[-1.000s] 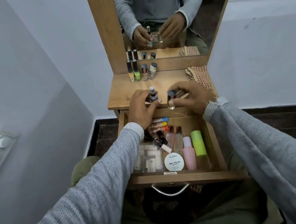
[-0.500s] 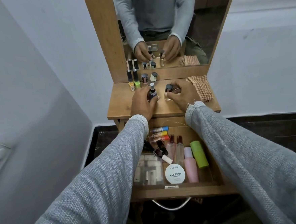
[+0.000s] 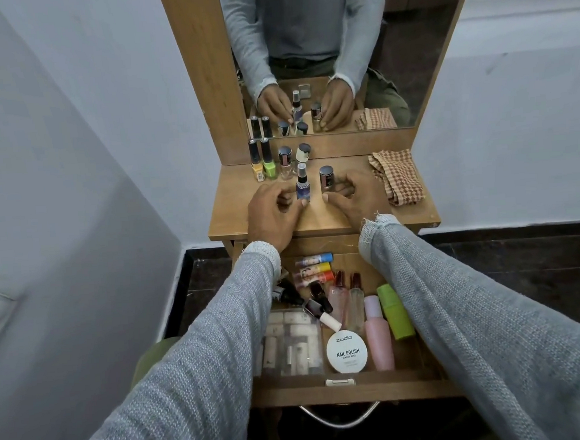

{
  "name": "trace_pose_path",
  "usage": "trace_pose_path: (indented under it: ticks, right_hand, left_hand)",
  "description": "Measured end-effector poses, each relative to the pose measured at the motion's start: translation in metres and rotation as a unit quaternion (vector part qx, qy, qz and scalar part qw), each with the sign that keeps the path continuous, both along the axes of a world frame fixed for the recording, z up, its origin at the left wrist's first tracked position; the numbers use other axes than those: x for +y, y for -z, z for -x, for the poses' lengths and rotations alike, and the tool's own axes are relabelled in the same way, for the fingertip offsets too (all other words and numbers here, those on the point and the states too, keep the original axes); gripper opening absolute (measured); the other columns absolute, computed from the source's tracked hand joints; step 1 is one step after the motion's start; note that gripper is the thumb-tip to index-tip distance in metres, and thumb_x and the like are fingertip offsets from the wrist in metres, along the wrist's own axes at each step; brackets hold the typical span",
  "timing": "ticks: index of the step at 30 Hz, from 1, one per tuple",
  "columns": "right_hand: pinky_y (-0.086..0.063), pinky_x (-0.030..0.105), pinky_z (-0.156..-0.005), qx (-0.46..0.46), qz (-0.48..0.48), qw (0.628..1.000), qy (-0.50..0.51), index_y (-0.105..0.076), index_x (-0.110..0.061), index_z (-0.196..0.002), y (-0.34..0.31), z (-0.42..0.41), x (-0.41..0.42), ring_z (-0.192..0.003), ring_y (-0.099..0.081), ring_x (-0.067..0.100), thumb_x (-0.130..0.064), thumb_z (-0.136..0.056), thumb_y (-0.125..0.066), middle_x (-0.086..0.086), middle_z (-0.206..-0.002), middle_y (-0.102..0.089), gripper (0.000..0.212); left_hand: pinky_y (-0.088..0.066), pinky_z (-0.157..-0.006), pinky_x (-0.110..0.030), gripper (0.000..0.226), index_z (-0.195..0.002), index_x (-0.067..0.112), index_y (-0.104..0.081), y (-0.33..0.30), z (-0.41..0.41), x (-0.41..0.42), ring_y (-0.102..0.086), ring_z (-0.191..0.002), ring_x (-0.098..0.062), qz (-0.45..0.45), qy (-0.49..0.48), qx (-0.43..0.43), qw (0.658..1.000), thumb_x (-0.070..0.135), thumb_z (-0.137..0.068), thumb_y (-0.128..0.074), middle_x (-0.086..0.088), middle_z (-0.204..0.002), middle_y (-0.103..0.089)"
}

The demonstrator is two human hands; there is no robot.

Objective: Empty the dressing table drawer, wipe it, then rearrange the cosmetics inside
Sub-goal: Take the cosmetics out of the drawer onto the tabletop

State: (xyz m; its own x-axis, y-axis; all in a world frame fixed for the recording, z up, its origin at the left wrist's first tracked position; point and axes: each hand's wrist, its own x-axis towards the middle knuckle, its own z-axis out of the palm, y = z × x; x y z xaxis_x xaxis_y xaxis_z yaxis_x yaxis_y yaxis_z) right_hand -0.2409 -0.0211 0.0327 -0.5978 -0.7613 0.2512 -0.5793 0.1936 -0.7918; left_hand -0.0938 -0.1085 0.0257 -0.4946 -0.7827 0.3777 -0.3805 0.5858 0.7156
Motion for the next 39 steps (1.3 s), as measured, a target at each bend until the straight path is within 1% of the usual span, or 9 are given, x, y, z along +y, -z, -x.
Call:
trace_pose_path:
  ticks: [5, 10, 13, 16, 20, 24, 29, 32, 39]
  right_hand:
    - [-0.053, 0.038, -0.073, 0.032, -0.043, 0.998, 0.029, -0.068, -0.014, -0.09, 0.001, 0.004, -0.016, -0.074, -0.06, 0.016, -0.028, -0.077, -0.075, 0.001, -0.08, -0.066, 0.02]
    - [-0.051, 0.036, -0.072, 0.065, -0.107, 0.99, 0.071, -0.068, -0.021, -0.088, -0.003, 0.005, -0.033, -0.078, -0.06, 0.019, -0.038, -0.078, -0.07, 0.0, -0.083, -0.066, 0.02]
    - [-0.054, 0.036, -0.073, 0.043, -0.117, 0.99, 0.071, -0.067, -0.026, -0.084, -0.008, 0.006, -0.042, -0.074, -0.063, 0.016, -0.038, -0.079, -0.07, -0.004, -0.078, -0.068, 0.013]
    - [-0.05, 0.028, -0.071, 0.047, -0.147, 0.986, 0.063, -0.069, -0.028, -0.088, -0.011, 0.009, -0.049, -0.072, -0.061, 0.013, -0.038, -0.081, -0.07, -0.008, -0.076, -0.066, 0.012]
    - [-0.056, 0.034, -0.07, 0.039, -0.157, 0.984, 0.069, -0.069, -0.025, -0.083, -0.01, 0.012, -0.058, -0.07, -0.065, 0.018, -0.045, -0.08, -0.068, -0.003, -0.075, -0.07, 0.02]
    - [-0.044, 0.028, -0.062, 0.065, -0.171, 0.979, 0.093, -0.063, -0.021, -0.081, -0.014, 0.013, -0.058, -0.069, -0.062, 0.022, -0.046, -0.082, -0.064, -0.001, -0.07, -0.066, 0.025]
    - [-0.038, 0.027, -0.066, 0.107, -0.184, 0.973, 0.094, -0.066, -0.019, -0.097, -0.02, 0.014, -0.062, -0.087, -0.063, 0.03, -0.045, -0.084, -0.063, 0.008, -0.09, -0.07, 0.029]
    - [-0.035, 0.027, -0.067, 0.109, -0.184, 0.973, 0.087, -0.065, -0.018, -0.102, -0.024, 0.014, -0.062, -0.091, -0.062, 0.029, -0.042, -0.087, -0.062, 0.009, -0.098, -0.069, 0.028]
    - [-0.04, 0.028, -0.069, 0.112, -0.181, 0.974, 0.081, -0.063, -0.019, -0.102, -0.018, 0.016, -0.065, -0.09, -0.063, 0.029, -0.045, -0.085, -0.063, 0.007, -0.097, -0.069, 0.03]
  left_hand:
    - [-0.054, -0.079, -0.032, 0.031, -0.11, 0.021, -0.069, -0.007, 0.015, -0.005, -0.059, -0.085, -0.012, -0.011, -0.04, -0.074, 0.996, 0.036, -0.082, -0.072, 0.001, -0.101, -0.064]
    - [-0.05, -0.072, -0.028, 0.021, -0.099, 0.021, -0.071, -0.014, 0.031, -0.01, -0.063, -0.083, -0.015, -0.029, -0.088, -0.114, 0.989, 0.037, -0.086, -0.069, 0.004, -0.095, -0.071]
    - [-0.051, -0.071, -0.029, 0.019, -0.095, 0.024, -0.07, -0.014, 0.038, -0.013, -0.065, -0.081, -0.017, -0.039, -0.112, -0.137, 0.983, 0.04, -0.086, -0.069, 0.005, -0.091, -0.071]
    - [-0.049, -0.067, -0.027, 0.016, -0.091, 0.026, -0.069, -0.014, 0.043, -0.015, -0.065, -0.079, -0.017, -0.047, -0.134, -0.144, 0.979, 0.041, -0.086, -0.068, 0.005, -0.087, -0.071]
    - [-0.051, -0.067, -0.029, 0.017, -0.089, 0.027, -0.068, -0.014, 0.049, -0.019, -0.065, -0.08, -0.019, -0.049, -0.151, -0.162, 0.974, 0.044, -0.087, -0.066, 0.003, -0.086, -0.07]
    - [-0.048, -0.069, -0.03, 0.02, -0.092, 0.026, -0.067, -0.014, 0.053, -0.022, -0.065, -0.085, -0.023, -0.054, -0.158, -0.179, 0.969, 0.046, -0.088, -0.064, 0.0, -0.09, -0.069]
    - [-0.046, -0.07, -0.033, 0.023, -0.096, 0.025, -0.067, -0.016, 0.056, -0.024, -0.064, -0.09, -0.026, -0.059, -0.165, -0.191, 0.966, 0.046, -0.089, -0.062, -0.003, -0.095, -0.069]
    - [-0.044, -0.07, -0.033, 0.023, -0.097, 0.024, -0.067, -0.017, 0.056, -0.024, -0.064, -0.092, -0.027, -0.056, -0.168, -0.192, 0.965, 0.045, -0.09, -0.06, -0.004, -0.096, -0.069]
    - [-0.041, -0.067, -0.03, 0.024, -0.097, 0.023, -0.068, -0.019, 0.056, -0.022, -0.065, -0.091, -0.027, -0.047, -0.171, -0.186, 0.966, 0.045, -0.091, -0.06, -0.005, -0.096, -0.07]
